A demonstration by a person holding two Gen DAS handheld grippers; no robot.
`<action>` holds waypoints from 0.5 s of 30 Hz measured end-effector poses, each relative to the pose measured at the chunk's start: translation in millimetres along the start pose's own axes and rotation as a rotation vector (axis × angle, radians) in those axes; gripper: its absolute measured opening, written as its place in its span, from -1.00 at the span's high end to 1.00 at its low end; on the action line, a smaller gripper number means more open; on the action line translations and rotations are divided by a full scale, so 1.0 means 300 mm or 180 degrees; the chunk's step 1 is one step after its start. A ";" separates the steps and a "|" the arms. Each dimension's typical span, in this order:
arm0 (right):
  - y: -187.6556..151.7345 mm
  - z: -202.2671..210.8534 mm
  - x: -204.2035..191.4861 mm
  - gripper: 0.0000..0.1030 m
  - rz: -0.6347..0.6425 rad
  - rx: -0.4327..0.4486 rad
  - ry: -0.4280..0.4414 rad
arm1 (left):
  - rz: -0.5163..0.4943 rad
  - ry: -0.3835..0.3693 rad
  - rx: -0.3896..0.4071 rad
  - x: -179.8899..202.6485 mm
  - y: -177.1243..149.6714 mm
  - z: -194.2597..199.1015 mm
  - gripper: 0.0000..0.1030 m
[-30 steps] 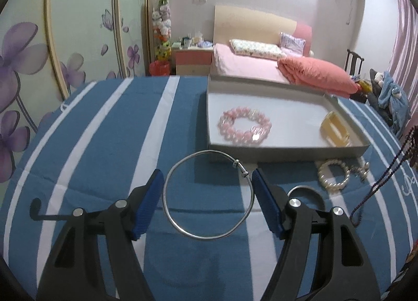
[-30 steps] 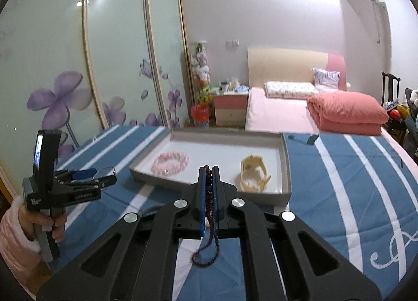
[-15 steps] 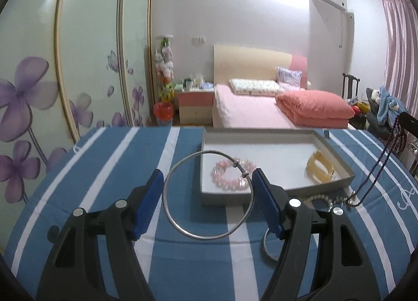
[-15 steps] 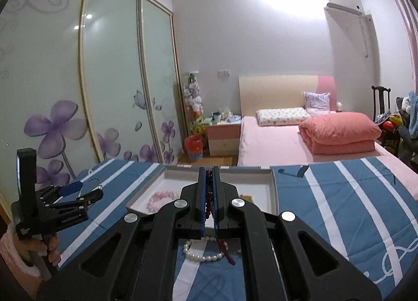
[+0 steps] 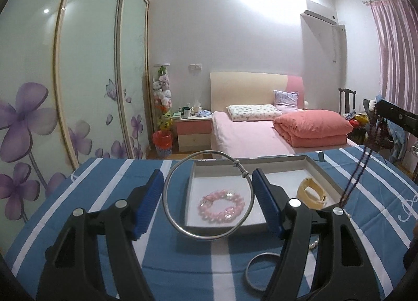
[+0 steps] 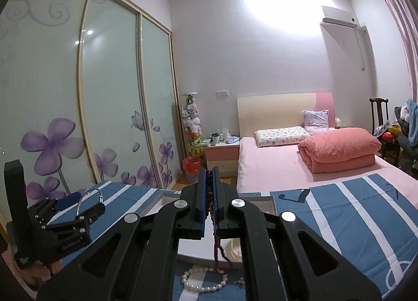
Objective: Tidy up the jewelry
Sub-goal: 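Lower the bangle into the gray tray with the left tool while the right tool drops the red beads there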
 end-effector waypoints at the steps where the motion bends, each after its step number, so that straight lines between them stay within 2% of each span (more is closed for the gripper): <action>1: 0.004 -0.008 0.005 0.90 -0.0022 0.0005 0.0005 | -0.0011 -0.0001 0.0003 0.008 0.002 -0.008 -0.32; 15: 0.026 -0.152 0.060 0.90 -0.0150 -0.0051 -0.0004 | 0.0045 -0.0082 -0.0095 0.055 0.057 -0.204 -0.32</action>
Point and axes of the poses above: each gripper's, at about its wrist camera, not at the fingertips, and z roughly against the way its jaws point, x to its right, y to its top, the point moved 10 cm from there along -z, roughly the way its jaws point, and after that the axes turned 10 degrees about -x, right-handed, at the moved point
